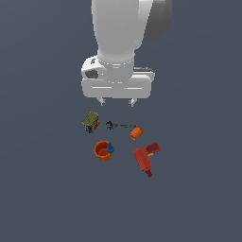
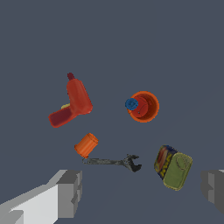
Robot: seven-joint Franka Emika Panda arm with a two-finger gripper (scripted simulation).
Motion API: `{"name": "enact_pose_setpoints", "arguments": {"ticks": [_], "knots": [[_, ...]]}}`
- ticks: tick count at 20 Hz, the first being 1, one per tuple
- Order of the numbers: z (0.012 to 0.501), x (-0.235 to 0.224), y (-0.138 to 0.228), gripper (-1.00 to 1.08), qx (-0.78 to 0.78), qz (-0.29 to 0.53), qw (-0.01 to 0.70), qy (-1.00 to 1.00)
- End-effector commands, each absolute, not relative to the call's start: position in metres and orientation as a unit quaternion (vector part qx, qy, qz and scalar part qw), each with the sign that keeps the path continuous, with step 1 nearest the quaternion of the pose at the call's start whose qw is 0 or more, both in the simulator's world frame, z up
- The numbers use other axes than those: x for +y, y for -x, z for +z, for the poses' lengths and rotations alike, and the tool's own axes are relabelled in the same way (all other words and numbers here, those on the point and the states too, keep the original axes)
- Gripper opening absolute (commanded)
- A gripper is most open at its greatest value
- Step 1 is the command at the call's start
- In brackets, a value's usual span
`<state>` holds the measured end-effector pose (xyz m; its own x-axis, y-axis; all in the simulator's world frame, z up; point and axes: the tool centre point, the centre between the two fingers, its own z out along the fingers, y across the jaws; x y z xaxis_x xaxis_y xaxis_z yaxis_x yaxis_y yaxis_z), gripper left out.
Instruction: Pick up a designated object from a clutter of objects.
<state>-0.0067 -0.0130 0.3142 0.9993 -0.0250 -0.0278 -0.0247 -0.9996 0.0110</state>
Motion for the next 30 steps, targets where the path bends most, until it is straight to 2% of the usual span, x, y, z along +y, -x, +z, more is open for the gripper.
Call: {"name": "enact_pose_setpoints", "arguments": {"ticks": [1,20,30], "knots": [[0.314,-0.013,0.007,1.00,-0.012,-0.014,0.005,-1.000],[0.289,0.003,0.014,1.00,0.005,-0.036,0.007,-0.999],[0.251,0.017,0.013,1.00,-0.052,-0.029,0.009,-0.998]]}}
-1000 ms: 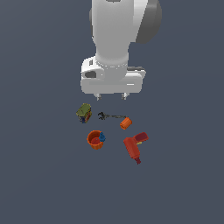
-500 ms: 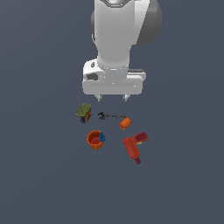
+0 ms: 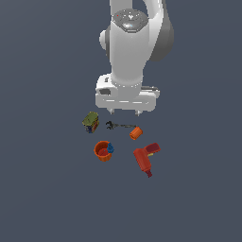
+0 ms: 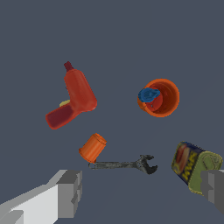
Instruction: Pick up a designated object from a clutter of objects.
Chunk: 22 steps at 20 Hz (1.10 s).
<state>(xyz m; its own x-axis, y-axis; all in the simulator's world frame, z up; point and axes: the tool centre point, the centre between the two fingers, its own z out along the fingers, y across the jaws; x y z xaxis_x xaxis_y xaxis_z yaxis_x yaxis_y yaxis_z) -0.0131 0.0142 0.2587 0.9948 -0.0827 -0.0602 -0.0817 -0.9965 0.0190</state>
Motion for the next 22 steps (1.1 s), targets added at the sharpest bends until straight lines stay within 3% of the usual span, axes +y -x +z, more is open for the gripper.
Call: {"name": "enact_pose_setpoints", "arguments": {"ticks": [1,22], "knots": [[0.246,0.019,0.014,1.00,-0.061,-0.028,0.009,-0.998],[0.117,0.069,0.047,1.00,-0.270,-0.006,0.004,-0.963]]}}
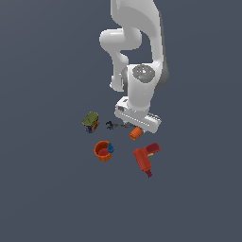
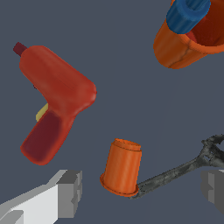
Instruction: Pick up a designated object from a clutter of objects.
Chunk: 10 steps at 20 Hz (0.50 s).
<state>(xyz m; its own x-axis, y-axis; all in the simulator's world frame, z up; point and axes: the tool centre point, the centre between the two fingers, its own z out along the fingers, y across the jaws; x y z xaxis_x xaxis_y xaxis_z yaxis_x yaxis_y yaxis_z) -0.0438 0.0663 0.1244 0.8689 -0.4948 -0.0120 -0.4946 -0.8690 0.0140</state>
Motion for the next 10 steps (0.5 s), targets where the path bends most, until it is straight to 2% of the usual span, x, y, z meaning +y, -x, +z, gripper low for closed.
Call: {"name": "enact_pose_setpoints", "arguments": {"ticks": [1,10], "knots": [[0.112,0.071,0.050,1.00,-0.278,-0.005,0.004,-0.960],[0.086,0.081,0.065,1.00,-0.327,-0.001,0.001,-0.945]]}}
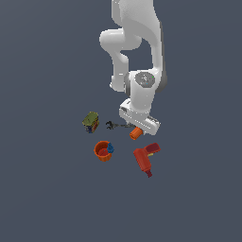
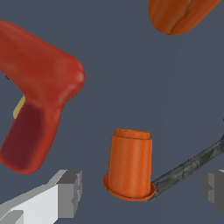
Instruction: Pick up a designated object from a clutter of objects.
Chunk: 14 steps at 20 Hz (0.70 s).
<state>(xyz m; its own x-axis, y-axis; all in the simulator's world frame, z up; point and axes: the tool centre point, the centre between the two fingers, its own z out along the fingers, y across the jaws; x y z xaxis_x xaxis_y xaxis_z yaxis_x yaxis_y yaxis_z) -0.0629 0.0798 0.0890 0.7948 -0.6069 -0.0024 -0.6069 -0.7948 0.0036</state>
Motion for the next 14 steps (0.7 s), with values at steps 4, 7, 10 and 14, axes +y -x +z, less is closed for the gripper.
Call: {"name": "enact_pose_setpoints", "arguments": {"ticks": [4,7,10,14], "knots": [[0.082,0.083,0.067,1.00,-0.335,0.000,0.000,-0.942],[0.082,0.082,0.068,1.00,-0.334,0.000,0.000,-0.942],[0.079,0.083,0.068,1.00,-0.334,0.000,0.000,-0.942],[0.069,0.082,0.068,1.00,-0.335,0.000,0.000,-0.942]]}}
